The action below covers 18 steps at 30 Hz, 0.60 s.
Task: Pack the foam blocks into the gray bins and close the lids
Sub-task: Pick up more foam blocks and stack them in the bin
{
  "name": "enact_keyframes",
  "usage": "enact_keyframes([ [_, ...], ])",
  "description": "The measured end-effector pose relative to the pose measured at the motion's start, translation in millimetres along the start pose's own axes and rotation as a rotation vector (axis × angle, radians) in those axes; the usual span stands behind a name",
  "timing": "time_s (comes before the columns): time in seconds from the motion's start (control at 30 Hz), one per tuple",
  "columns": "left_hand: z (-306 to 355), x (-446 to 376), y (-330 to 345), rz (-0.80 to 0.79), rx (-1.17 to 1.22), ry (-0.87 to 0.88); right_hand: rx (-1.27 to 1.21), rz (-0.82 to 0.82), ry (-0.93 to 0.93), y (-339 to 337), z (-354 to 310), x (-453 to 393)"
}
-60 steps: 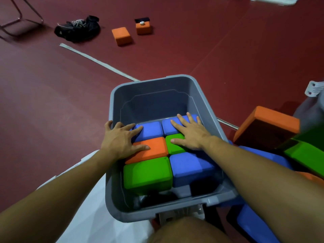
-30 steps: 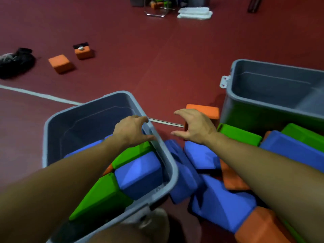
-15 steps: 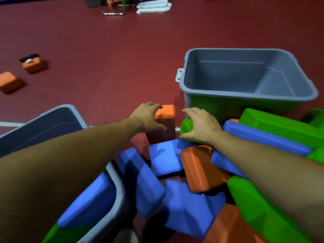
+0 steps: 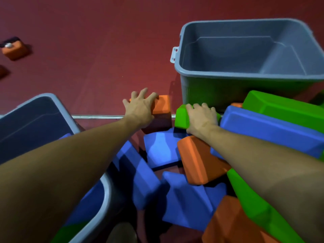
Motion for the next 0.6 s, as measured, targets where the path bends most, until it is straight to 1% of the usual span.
enact_keyframes([
  [0.1, -6, 4, 0, -0.004, 0.041, 0.048, -0.079, 0.07, 0.005, -7, -3, 4],
  [0.23, -21, 18, -15, 0.088, 0.171, 0.064, -0.207, 0.157, 0.011, -24, -17, 14],
  [0.43, -49, 60, -79, 0.249, 0.128, 0.093, -0.317, 0.309, -0.01, -67, -46, 51],
  [0.6, -76, 124, -135, 0.381, 0.098, 0.047, -0.354, 0.425, -0.04, -120, -83, 96],
])
Point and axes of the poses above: each hand's wrist, its own x-axis away from the middle knuckle, its own y-axis out of the palm, z = x × y, the point moved 3 cm from there along -x, towards the middle knuckle, and after that the axes turned 14 degrees about -z, right-handed, at the moved point
